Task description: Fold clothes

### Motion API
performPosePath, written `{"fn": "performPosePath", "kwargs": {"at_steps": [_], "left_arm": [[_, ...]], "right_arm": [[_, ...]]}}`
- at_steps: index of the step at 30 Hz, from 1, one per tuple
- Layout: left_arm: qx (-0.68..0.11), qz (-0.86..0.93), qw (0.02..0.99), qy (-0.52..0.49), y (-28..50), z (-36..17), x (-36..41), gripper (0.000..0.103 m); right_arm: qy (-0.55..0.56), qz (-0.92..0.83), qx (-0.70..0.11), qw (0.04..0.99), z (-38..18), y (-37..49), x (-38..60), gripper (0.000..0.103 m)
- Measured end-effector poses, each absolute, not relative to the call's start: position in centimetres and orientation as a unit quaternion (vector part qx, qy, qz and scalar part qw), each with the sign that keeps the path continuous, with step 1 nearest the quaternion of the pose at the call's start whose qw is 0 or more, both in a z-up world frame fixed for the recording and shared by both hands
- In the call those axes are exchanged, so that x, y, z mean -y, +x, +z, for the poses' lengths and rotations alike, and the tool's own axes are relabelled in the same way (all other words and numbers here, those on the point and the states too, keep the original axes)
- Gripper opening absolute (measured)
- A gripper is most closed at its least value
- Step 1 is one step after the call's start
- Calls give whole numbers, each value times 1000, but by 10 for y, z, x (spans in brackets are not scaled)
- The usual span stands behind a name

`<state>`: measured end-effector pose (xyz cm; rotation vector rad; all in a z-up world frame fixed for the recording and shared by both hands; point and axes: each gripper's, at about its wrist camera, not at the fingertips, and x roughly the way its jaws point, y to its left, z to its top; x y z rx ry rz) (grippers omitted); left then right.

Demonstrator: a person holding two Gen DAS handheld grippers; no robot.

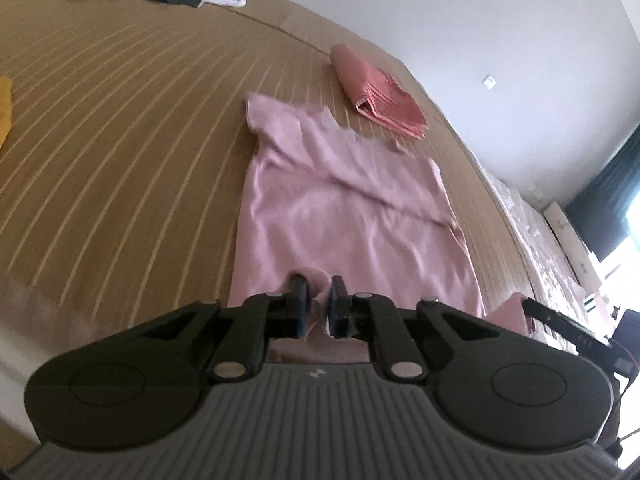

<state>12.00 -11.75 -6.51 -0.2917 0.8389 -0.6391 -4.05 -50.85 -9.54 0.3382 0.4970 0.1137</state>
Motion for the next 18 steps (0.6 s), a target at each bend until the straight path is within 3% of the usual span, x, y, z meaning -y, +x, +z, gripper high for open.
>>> {"fn": "performPosePath", "kwargs": {"at_steps": [10,13,14,15,16,18], "left_arm": [[-398,-276,863,-142,207,-82,139,13],[-405,-283,849,-190,226,-97,130,14],[-404,-285,844,-206,230,-101,126,15],[-401,-286,842,-220,231,-103,120,20],[-398,-288,839,-233,233,-106,114,24],[-390,-284,838,-254,235,-110,102,66]], "right_arm": [[139,-9,-261,955,-108,53,524,9],[137,-44,-264,954,-113,65,536,17],[138,-51,-260,954,-113,62,540,27],[140,-58,-256,955,-114,59,545,39],[138,-63,-253,955,-114,55,549,42],[117,-54,-255,958,-113,43,549,42]]}}
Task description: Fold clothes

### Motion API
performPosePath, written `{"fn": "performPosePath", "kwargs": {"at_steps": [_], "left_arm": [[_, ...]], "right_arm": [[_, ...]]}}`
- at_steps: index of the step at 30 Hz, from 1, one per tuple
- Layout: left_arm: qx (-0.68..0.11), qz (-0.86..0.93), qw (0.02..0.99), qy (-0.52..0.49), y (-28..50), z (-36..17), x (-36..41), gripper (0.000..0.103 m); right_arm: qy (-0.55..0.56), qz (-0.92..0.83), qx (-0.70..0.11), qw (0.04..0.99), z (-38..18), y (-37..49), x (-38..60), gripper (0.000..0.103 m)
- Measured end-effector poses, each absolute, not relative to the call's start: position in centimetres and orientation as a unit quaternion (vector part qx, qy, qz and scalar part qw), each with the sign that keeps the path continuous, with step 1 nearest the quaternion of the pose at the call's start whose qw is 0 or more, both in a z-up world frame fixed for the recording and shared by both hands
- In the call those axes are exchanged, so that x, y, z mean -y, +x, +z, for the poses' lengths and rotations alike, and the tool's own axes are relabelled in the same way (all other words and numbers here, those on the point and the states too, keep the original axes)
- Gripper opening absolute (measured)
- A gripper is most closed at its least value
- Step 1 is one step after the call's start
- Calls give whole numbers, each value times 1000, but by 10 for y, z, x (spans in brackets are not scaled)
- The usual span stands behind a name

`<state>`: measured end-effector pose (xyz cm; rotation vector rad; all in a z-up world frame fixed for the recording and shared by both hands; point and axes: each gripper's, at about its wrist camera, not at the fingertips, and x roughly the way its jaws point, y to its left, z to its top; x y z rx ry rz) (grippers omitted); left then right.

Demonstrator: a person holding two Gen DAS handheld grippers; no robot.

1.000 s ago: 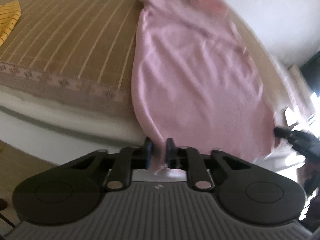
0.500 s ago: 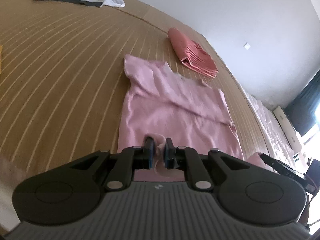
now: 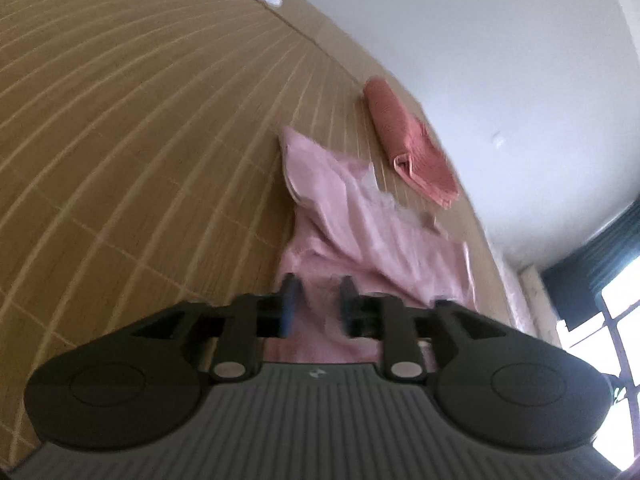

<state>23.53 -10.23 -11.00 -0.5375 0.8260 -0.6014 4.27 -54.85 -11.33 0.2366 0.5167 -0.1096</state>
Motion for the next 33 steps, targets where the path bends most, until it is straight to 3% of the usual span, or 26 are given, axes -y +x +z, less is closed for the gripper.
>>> {"fn": "performPosePath", "kwargs": {"at_steps": [7,10,18,25,26,28,30,33], "left_arm": [[-371,-279,862,-206,215,-104,84,69],[-363,-290,872,-155,205,-101,95,69],[-335,-281,899,-3,192,-103,144,82],[-332,-274,902,22,202,-112,171,81],[-328,-273,904,28,202,-112,175,78],[-321,-273,906,48,199,-112,183,60],[-322,-268,906,63,196,-111,189,33],[-317,-259,909,76,192,-110,192,21]], "right_arm": [[13,19,-263,964,-114,16,516,45],[-19,28,-260,965,-118,27,501,53],[-7,15,-240,971,-132,65,506,68],[15,22,-236,971,-140,85,510,68],[12,20,-239,971,-141,89,508,63],[3,14,-243,970,-143,93,505,56],[-7,5,-245,969,-145,96,502,47],[0,-4,-244,970,-145,99,504,46]]}}
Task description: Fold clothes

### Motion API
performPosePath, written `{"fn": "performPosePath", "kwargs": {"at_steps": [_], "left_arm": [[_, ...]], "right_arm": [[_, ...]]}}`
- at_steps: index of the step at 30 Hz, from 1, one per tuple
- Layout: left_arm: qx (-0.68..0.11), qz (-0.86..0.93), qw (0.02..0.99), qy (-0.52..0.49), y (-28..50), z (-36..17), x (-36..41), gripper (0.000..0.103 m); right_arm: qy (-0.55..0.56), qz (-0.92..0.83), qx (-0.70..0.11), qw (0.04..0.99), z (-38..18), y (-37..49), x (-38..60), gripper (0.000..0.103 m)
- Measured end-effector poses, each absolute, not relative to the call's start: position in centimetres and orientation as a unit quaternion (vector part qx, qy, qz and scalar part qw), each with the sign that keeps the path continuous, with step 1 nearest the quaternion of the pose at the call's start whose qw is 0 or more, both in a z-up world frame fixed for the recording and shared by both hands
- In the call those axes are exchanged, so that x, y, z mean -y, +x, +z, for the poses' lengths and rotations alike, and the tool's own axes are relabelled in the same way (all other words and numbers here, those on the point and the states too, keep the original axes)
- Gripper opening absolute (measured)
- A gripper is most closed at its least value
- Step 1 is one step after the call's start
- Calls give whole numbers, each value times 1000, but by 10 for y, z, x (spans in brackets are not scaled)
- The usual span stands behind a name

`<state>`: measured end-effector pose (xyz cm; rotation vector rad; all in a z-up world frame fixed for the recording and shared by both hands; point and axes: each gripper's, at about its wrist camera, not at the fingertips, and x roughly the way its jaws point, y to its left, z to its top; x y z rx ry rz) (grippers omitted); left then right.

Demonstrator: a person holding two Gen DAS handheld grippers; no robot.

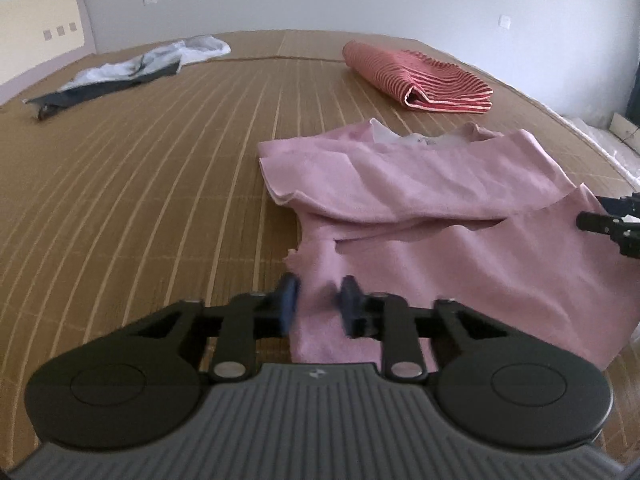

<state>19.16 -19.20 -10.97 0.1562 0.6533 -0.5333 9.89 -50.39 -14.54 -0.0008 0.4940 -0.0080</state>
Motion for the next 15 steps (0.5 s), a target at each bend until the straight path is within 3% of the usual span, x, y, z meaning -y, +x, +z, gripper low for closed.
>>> {"fn": "performPosePath", "kwargs": {"at_steps": [2,5,15], "left_arm": [[-312,-258,911,78,190,-106,191,15],[-301,-259,915,70,185,-99,189,11],[-233,-253,937,70,162,-57,178,7]], "right_arm": [[14,-7,-239,971,-145,100,509,44],[25,-7,-245,969,-143,102,514,7],[40,25,-159,986,-84,59,510,7]]}}
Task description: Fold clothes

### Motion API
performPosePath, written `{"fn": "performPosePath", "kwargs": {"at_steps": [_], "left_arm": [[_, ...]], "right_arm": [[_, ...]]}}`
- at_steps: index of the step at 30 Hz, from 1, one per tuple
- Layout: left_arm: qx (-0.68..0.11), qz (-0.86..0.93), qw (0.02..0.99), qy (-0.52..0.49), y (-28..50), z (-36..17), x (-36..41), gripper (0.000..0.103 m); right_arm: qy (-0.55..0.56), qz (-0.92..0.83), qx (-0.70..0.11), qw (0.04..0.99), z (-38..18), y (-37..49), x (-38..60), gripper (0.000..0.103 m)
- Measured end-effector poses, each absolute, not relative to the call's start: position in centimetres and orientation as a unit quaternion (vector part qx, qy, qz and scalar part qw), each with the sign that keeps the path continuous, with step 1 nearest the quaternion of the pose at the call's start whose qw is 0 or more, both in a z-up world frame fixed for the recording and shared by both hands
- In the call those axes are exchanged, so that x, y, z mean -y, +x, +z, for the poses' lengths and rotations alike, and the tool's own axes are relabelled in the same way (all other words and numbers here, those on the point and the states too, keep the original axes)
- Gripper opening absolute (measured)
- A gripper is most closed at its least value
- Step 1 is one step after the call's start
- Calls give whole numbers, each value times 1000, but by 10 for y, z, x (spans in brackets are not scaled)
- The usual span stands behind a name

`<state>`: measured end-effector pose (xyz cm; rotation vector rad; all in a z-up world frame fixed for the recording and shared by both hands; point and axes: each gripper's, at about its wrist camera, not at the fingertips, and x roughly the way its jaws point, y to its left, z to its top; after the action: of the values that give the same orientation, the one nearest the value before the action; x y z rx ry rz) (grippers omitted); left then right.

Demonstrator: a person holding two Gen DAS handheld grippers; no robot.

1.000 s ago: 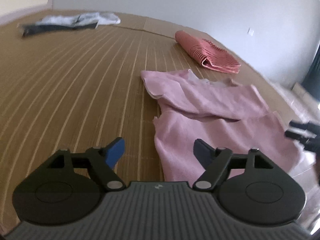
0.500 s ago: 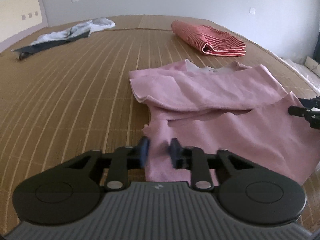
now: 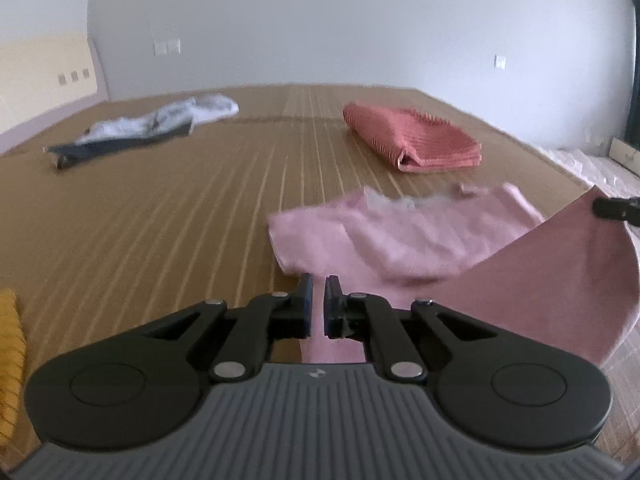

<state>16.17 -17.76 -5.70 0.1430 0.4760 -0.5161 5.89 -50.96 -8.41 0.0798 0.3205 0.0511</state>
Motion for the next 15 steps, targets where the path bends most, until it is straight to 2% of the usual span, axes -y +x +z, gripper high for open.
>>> {"fn": "performPosePath", "kwargs": {"at_steps": [4,7,14,15], "left_arm": [[-208,-247,943,81,170,-36,176,7],[-219,-269,933,91,178,-32,178,7],[-300,-284,910,31,190,-78,171,16],[-307,-282,909,24,190,-85,170,22]], "right_arm": [[29,17,-146,989,-70,75,511,7],[29,16,-146,989,-67,87,511,7],[8,9,-198,980,-94,90,506,7],[10,8,-204,979,-98,90,507,7]]}}
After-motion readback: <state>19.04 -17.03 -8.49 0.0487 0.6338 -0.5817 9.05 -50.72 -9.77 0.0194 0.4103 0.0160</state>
